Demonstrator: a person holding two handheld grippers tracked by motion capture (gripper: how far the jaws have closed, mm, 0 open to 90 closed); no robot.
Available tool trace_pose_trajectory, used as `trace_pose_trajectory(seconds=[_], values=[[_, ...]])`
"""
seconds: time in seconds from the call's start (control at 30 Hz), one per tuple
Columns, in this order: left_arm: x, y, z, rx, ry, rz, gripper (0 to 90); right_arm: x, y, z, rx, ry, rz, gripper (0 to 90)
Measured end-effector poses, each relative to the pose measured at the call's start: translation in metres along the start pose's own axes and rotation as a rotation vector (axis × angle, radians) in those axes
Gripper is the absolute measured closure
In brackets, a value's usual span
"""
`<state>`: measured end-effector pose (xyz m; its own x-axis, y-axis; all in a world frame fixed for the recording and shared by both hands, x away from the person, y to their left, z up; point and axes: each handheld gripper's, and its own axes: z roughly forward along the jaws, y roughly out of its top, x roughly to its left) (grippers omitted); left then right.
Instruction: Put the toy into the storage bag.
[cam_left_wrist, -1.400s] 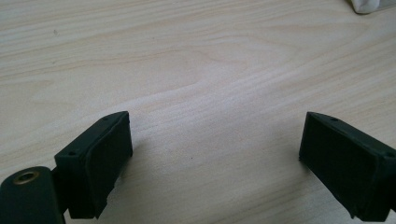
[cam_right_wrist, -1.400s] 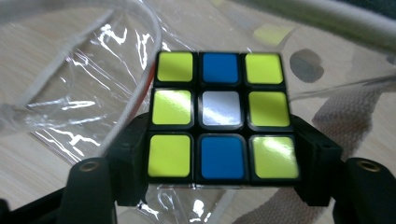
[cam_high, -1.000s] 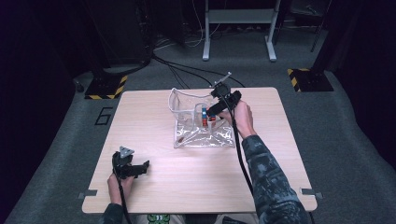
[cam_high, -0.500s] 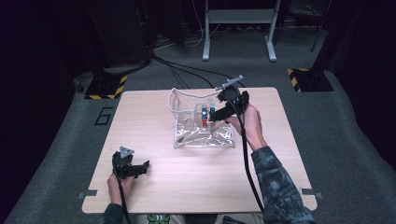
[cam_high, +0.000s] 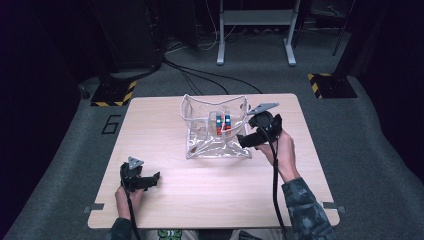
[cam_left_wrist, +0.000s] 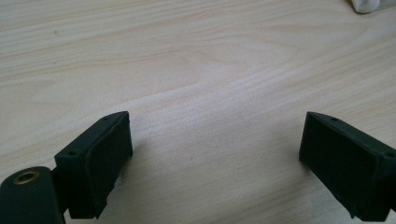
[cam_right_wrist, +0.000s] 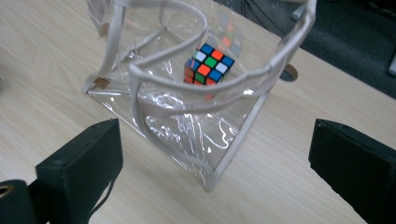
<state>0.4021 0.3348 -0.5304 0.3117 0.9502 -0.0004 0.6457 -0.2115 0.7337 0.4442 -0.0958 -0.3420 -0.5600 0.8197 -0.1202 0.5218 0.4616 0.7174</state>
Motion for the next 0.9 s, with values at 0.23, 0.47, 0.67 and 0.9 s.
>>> trace_pose_trajectory(seconds=[0.23, 0.47, 0.67, 0.9], values=[[0.000, 0.000, 0.000, 0.001, -0.001, 0.005, 9.3, -0.006, -0.037, 0.004, 0.018, -0.012, 0.049, 2.0], [0.000, 0.000, 0.000, 0.000, -0.001, -0.002, 9.3, -0.018, -0.080, 0.012, 0.038, -0.013, 0.131, 2.4], [0.000, 0.000, 0.000, 0.000, -0.002, -0.002, 9.3, -0.021, -0.113, 0.020, 0.069, -0.023, 0.190, 2.6], [0.000, 0.000, 0.000, 0.001, -0.002, 0.003, 9.3, -0.028, -0.157, 0.032, 0.107, -0.041, 0.261, 3.1]])
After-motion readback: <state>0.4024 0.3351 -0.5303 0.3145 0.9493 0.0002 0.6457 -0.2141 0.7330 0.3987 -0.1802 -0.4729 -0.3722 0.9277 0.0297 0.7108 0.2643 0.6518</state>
